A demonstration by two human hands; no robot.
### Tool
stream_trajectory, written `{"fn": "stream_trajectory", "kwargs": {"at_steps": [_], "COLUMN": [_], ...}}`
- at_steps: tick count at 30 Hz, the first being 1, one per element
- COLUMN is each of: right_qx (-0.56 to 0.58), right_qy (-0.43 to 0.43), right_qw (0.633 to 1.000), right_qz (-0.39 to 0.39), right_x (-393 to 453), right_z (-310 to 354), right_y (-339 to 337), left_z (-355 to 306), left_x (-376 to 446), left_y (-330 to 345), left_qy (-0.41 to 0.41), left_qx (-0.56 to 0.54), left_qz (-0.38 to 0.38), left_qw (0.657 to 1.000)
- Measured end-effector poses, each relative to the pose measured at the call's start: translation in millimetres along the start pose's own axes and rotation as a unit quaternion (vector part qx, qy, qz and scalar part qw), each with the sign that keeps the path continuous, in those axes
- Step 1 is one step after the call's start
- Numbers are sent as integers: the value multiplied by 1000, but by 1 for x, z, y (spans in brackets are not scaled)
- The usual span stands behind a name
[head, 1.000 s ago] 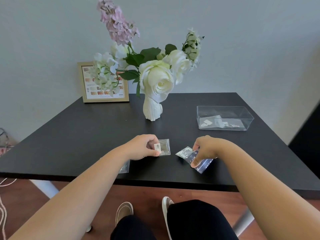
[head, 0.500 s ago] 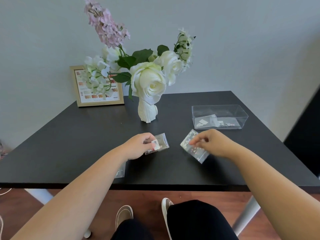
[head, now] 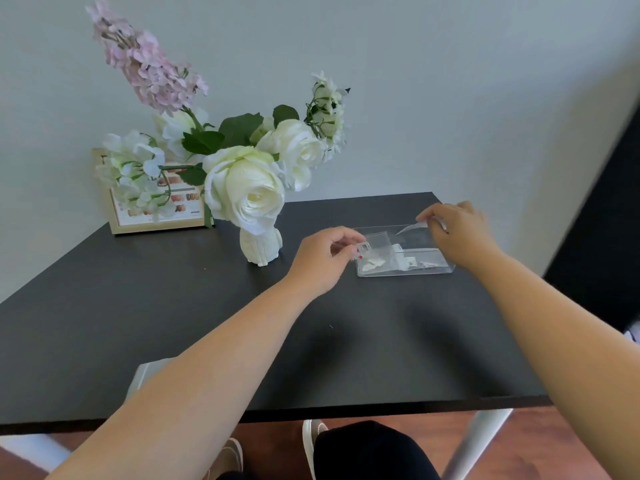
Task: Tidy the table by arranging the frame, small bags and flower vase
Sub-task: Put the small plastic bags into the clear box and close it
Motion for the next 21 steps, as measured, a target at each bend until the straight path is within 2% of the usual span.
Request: {"fn": "stream_trajectory", "kwargs": {"at_steps": [6, 12, 15, 21], "right_qx": [7, -10, -30, 27], "right_qy": [84, 107, 88, 103], "right_qw": [992, 982, 988, 994], "right_qz": [98, 152, 124, 30], "right_x": [4, 6, 6, -6], "right_z": [-31, -47, -55, -75], "right_y": [33, 50, 52, 44], "left_z": [-16, 11, 18, 31], "left_x": [38, 47, 54, 58], "left_y": [20, 49, 57, 69], "left_qy": [14, -43, -69, -74], "left_qx": [11, 49, 86, 84], "left_qz": [-32, -25, -17, 18], "left_qw": [999, 998, 994, 994]}}
Point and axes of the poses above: each hand's wrist, its own x-axis towards the middle knuckle, its own y-axis out of the palm, z = x × y, the point moved 7 cm from there along x, towards the middle knuckle
